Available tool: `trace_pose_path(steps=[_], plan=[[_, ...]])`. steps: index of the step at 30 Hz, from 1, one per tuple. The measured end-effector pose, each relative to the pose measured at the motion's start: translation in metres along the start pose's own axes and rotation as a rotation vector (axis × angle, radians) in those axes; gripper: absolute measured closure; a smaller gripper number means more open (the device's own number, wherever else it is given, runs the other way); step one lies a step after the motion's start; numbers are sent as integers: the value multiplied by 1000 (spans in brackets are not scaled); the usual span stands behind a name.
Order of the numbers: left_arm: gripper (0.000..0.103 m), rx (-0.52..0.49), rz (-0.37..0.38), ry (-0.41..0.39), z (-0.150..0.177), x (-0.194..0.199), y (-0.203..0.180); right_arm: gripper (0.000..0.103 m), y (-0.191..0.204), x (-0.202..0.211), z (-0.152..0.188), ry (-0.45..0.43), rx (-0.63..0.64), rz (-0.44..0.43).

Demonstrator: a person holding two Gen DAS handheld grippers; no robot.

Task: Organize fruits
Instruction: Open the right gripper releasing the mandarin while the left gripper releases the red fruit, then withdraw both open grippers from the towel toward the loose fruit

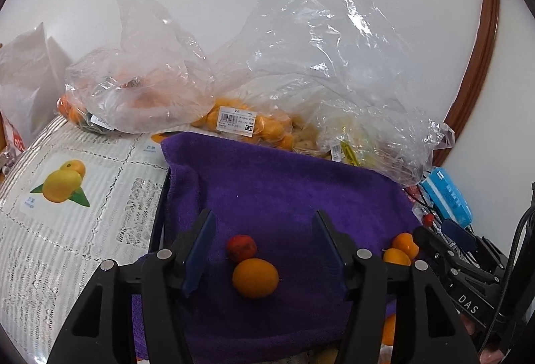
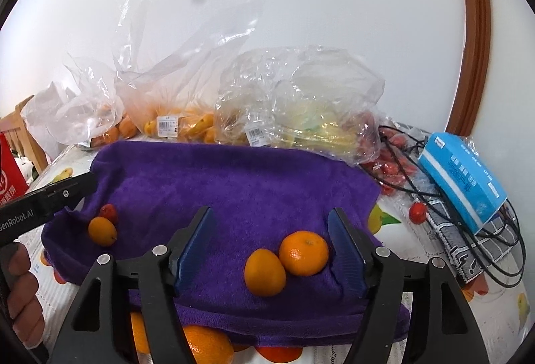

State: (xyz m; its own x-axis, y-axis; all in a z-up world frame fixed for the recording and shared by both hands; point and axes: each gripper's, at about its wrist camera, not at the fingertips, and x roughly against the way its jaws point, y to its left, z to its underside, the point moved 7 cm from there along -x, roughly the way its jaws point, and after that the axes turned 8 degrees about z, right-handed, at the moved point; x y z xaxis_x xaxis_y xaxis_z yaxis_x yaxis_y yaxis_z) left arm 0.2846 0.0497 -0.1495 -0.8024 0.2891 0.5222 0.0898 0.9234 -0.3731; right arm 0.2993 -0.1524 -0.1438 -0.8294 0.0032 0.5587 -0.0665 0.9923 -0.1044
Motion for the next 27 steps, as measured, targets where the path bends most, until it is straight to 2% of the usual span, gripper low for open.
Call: trace_pose_path(steps=[4, 7, 18, 20, 24, 27], plan=[[45, 5, -24, 1, 0, -1, 3, 33, 4, 3, -1, 6, 46, -5], [45, 13, -11, -4, 0, -1, 2, 39, 4, 6, -2, 1, 29, -31], [47, -30, -83, -29, -2, 2, 2, 40, 5, -8, 6, 104, -13, -84], [48, -31, -84, -21, -2, 1, 2, 40, 3, -8, 7, 84, -15, -72], [61, -40, -59, -14, -1, 2, -3, 40, 3, 1, 3, 22, -4, -52], [61, -47, -46, -10, -1, 3, -7, 40, 5, 12, -2, -50, 36, -17]])
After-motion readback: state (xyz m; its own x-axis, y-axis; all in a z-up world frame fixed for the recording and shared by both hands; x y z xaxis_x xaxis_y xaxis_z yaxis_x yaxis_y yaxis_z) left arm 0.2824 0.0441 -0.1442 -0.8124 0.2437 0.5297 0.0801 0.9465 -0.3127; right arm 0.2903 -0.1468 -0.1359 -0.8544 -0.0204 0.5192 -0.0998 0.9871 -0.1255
